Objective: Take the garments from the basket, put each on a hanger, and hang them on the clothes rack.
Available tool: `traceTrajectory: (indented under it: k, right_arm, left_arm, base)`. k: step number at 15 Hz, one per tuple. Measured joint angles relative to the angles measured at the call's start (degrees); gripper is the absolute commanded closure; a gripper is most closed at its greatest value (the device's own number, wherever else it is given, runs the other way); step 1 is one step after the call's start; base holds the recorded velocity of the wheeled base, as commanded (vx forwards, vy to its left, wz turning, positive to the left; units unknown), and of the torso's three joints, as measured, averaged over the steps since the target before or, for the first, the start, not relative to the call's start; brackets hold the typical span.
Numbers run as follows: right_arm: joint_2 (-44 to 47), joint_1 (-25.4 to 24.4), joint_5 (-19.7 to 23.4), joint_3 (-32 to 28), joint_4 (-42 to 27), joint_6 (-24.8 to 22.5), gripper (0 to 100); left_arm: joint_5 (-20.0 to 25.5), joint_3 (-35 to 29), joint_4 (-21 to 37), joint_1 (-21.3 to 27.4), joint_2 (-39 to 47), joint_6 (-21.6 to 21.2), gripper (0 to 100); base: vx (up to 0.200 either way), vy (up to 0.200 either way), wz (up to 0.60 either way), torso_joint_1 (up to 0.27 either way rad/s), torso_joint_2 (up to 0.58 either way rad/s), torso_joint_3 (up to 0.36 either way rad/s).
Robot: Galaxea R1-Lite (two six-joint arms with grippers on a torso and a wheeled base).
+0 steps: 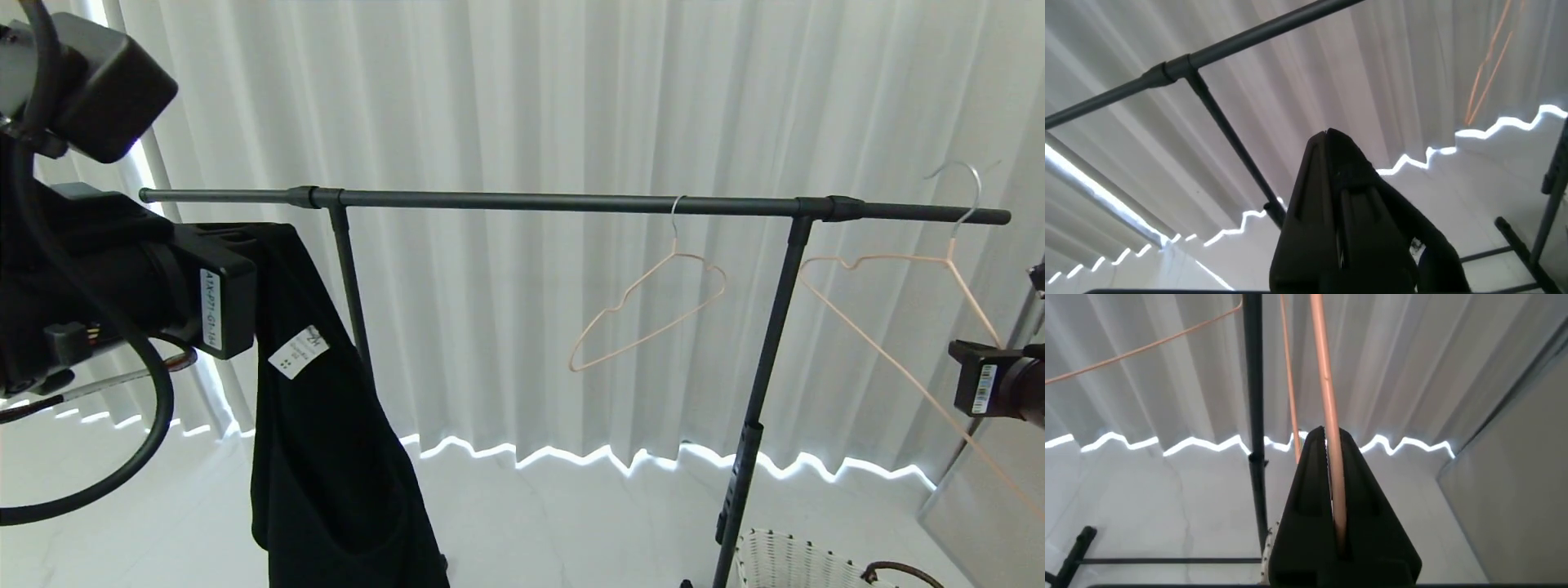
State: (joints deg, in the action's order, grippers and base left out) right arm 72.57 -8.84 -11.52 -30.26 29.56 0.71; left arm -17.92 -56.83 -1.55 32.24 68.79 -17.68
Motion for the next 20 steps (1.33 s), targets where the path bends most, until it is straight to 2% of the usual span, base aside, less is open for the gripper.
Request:
traceTrajectory:
  k: [5, 8, 11, 13, 15, 18, 20]
  right_arm:
    - [-3.08, -0.80, 0.52, 0.05, -0.17, -2.05, 100]
    - [-4.63, -5.07, 0.55, 0.07, -0.26, -2.15, 100]
    - [-5.62, -15.38, 0.57, 0.07, -0.91, -1.68, 100]
    - [-5.53, -23.88, 0.63, 0.07, -1.05, 0.71, 100]
    - [-4.63, -32.72, 0.61, -0.09, -1.13, 6.73, 100]
    - [-2.06, -44.06, 0.72, -0.41, -0.96, 18.58, 100]
    - [-0.38, -48.10, 0.74, -0.80, -0.88, 20.94, 100]
  left_arm:
    - [0.07, 1.93, 0.02, 0.05, -1.27, 0.27, 100]
    - [0.05, 2.49, -0.01, -1.54, -1.34, 0.61, 100]
    - [-0.28, 2.23, -0.01, -4.22, 0.41, 0.84, 100]
    - [-0.96, 1.82, 0.07, -6.06, 2.43, 4.57, 100]
    - [-1.89, 0.13, 0.35, -7.33, 5.02, 9.09, 100]
    - [-2.11, -2.27, 1.01, -7.94, 9.79, 13.98, 100]
    - [-2.08, -4.71, 1.39, -7.11, 13.24, 19.53, 100]
  base:
    - [0.000, 0.000, 0.00, 0.000, 0.00, 0.000]
    - [0.000, 0.000, 0.00, 0.000, 0.00, 0.000]
    - [0.000, 0.000, 0.00, 0.000, 0.00, 0.000]
    - [0.000, 0.000, 0.00, 0.000, 0.00, 0.000]
    - [0.000, 0.000, 0.00, 0.000, 0.00, 0.000]
    - [0.000, 0.000, 0.00, 0.000, 0.00, 0.000]
    - [0.000, 0.000, 0.00, 0.000, 0.00, 0.000]
